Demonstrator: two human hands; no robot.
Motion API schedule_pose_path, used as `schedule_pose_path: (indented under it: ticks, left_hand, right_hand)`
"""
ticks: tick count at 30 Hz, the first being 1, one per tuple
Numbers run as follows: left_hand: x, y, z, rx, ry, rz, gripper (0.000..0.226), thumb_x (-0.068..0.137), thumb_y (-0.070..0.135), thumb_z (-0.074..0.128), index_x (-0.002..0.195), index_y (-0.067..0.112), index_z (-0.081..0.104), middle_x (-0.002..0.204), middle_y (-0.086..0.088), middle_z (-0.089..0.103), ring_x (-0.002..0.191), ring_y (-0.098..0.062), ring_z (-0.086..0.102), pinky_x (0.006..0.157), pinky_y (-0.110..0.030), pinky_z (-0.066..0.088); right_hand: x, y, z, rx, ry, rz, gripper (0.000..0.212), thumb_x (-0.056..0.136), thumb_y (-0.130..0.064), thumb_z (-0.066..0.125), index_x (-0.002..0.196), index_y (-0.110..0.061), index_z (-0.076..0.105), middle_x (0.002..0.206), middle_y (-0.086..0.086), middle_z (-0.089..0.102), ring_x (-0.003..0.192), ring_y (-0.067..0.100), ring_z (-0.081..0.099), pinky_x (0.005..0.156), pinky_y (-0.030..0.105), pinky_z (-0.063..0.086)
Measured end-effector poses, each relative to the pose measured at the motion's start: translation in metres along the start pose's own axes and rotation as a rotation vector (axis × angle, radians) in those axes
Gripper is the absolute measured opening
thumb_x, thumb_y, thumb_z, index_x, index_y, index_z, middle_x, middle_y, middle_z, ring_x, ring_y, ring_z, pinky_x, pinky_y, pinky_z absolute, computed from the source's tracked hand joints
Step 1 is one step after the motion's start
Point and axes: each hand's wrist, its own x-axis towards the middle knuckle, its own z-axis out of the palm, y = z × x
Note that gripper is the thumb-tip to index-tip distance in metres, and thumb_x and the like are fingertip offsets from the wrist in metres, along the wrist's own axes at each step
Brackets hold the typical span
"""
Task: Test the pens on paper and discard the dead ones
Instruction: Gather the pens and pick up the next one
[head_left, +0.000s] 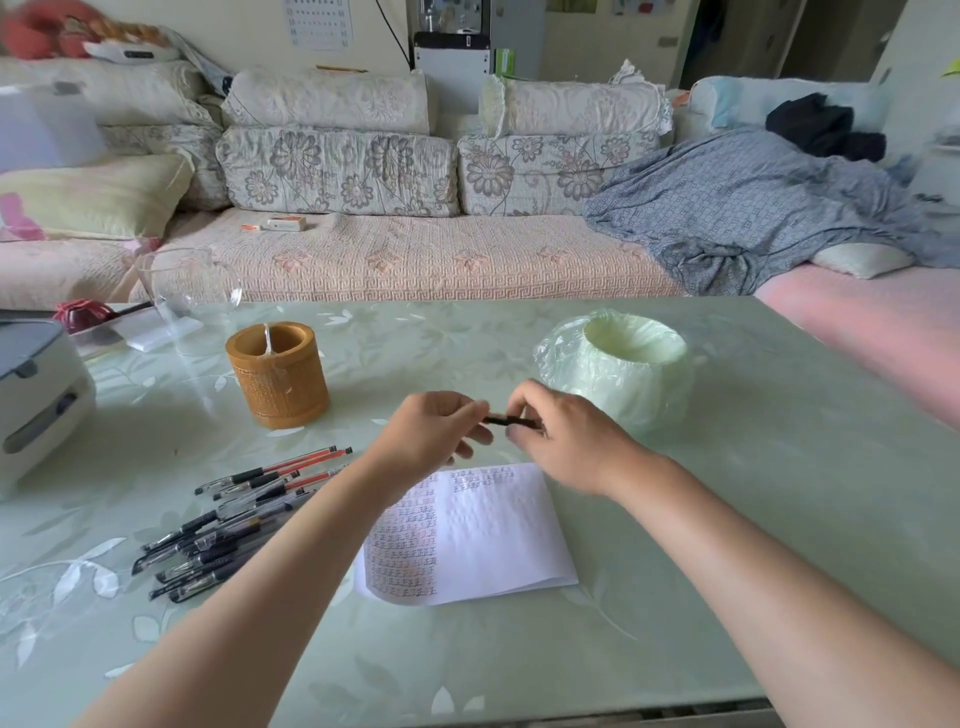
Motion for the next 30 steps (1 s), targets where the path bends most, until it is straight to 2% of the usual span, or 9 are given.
schedule_pose_path:
  ticks: [3,4,6,8,12,15,20,26,30]
  left_hand:
    - [0.010,-0.010,0.003,0.380,0.107,0.186,0.016,0.092,0.031,0.057,0.082,0.026,0.069,0.087,0.015,0.070,0.076,-0.009,0.063,0.070,-0.026,0.050]
    - [0.012,-0.012,0.005,0.467,0.090,0.224,0.014,0.092,0.029,0.057,0.086,0.030,0.069,0.092,0.016,0.067,0.079,-0.006,0.061,0.073,-0.025,0.049]
    - [0.015,-0.018,0.013,0.568,0.016,0.251,0.012,0.092,0.032,0.058,0.095,0.032,0.069,0.104,0.013,0.064,0.089,-0.007,0.060,0.080,-0.026,0.048]
    - [0.019,-0.023,0.022,0.663,-0.070,0.238,0.022,0.090,0.040,0.061,0.110,0.031,0.066,0.115,0.008,0.061,0.104,-0.012,0.057,0.088,-0.028,0.046]
    - [0.026,-0.030,0.037,0.770,-0.210,0.171,0.049,0.084,0.052,0.065,0.128,0.034,0.054,0.131,0.003,0.050,0.127,-0.016,0.041,0.102,-0.033,0.039]
    - [0.028,-0.033,0.043,0.838,-0.232,0.184,0.057,0.080,0.054,0.069,0.131,0.035,0.051,0.132,0.002,0.046,0.127,-0.017,0.037,0.099,-0.033,0.038]
    - [0.031,-0.037,0.044,0.856,-0.244,0.211,0.057,0.077,0.054,0.071,0.128,0.036,0.054,0.127,0.002,0.044,0.125,-0.016,0.037,0.102,-0.032,0.039]
    - [0.032,-0.039,0.044,0.850,-0.239,0.221,0.056,0.076,0.054,0.072,0.126,0.037,0.054,0.123,0.003,0.044,0.121,-0.016,0.038,0.100,-0.033,0.040]
    - [0.033,-0.039,0.044,0.842,-0.237,0.222,0.055,0.076,0.053,0.072,0.126,0.037,0.054,0.124,0.003,0.044,0.121,-0.016,0.038,0.100,-0.034,0.040]
  right_hand:
    - [0.004,0.018,-0.013,0.085,0.135,0.005,0.009,0.093,-0.019,0.060,0.092,-0.026,0.056,0.093,-0.005,0.056,0.073,-0.002,0.050,0.072,0.021,0.037]
    - [0.006,0.023,-0.019,0.135,0.192,0.039,0.009,0.093,-0.016,0.061,0.094,-0.025,0.058,0.090,-0.005,0.056,0.069,-0.001,0.050,0.070,0.022,0.040]
    - [0.011,0.028,-0.034,0.310,0.309,0.114,0.009,0.093,-0.014,0.061,0.097,-0.021,0.062,0.080,-0.005,0.057,0.064,0.008,0.054,0.063,0.035,0.053]
    - [0.019,0.033,-0.050,0.421,0.463,0.122,0.010,0.092,-0.015,0.063,0.094,-0.024,0.065,0.074,-0.007,0.061,0.067,0.016,0.060,0.068,0.041,0.058]
    - [0.032,0.041,-0.075,0.290,0.670,0.074,0.003,0.090,-0.019,0.065,0.092,-0.019,0.068,0.072,-0.012,0.062,0.067,0.004,0.057,0.073,0.031,0.049]
    - [0.040,0.049,-0.082,0.185,0.742,0.059,0.006,0.091,-0.017,0.065,0.094,-0.013,0.067,0.076,-0.006,0.065,0.072,0.013,0.060,0.074,0.034,0.050]
    - [0.052,0.064,-0.084,0.080,0.697,0.074,0.005,0.091,-0.017,0.065,0.093,-0.014,0.067,0.082,-0.003,0.068,0.077,0.017,0.063,0.072,0.031,0.050]
    - [0.060,0.081,-0.066,-0.160,0.376,0.266,0.010,0.088,-0.027,0.063,0.091,-0.020,0.070,0.088,-0.001,0.072,0.086,0.025,0.066,0.078,0.037,0.054]
    - [0.061,0.081,-0.062,-0.315,0.293,0.313,0.021,0.090,-0.033,0.055,0.100,-0.021,0.069,0.100,0.001,0.073,0.097,0.031,0.065,0.085,0.037,0.050]
